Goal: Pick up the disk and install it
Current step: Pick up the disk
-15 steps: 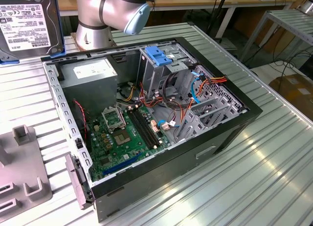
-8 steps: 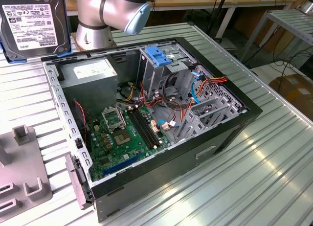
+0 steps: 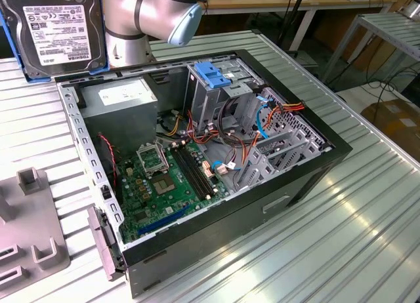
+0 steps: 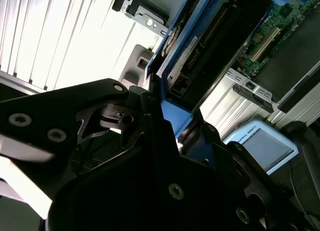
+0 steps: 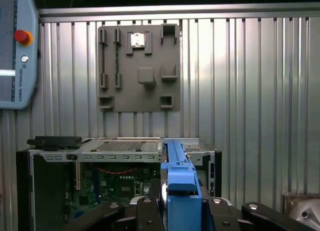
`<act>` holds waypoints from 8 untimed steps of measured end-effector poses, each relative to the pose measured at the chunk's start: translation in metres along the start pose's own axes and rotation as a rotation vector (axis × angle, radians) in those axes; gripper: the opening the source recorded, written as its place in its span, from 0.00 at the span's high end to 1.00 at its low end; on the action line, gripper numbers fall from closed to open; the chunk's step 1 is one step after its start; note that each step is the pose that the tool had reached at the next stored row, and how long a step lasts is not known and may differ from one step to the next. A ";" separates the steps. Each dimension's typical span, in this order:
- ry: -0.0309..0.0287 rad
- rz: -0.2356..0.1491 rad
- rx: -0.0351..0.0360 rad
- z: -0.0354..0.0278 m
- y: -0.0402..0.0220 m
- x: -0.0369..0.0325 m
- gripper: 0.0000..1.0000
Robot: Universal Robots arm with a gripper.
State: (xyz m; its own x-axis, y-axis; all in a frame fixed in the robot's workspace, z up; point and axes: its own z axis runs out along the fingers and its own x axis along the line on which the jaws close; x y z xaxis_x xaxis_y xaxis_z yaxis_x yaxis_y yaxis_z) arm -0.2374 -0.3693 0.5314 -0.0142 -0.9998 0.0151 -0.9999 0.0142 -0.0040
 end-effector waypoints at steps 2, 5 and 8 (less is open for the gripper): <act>0.0000 0.000 0.0001 0.0003 -0.0066 0.0012 0.63; 0.0000 0.000 0.0000 0.0006 -0.0105 0.0034 0.63; 0.0000 0.000 0.0000 0.0008 -0.0145 0.0043 0.63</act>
State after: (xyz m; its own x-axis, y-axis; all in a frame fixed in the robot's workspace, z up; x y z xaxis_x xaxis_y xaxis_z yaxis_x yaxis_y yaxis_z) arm -0.2230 -0.3738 0.5307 -0.0146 -0.9998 0.0151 -0.9999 0.0145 -0.0040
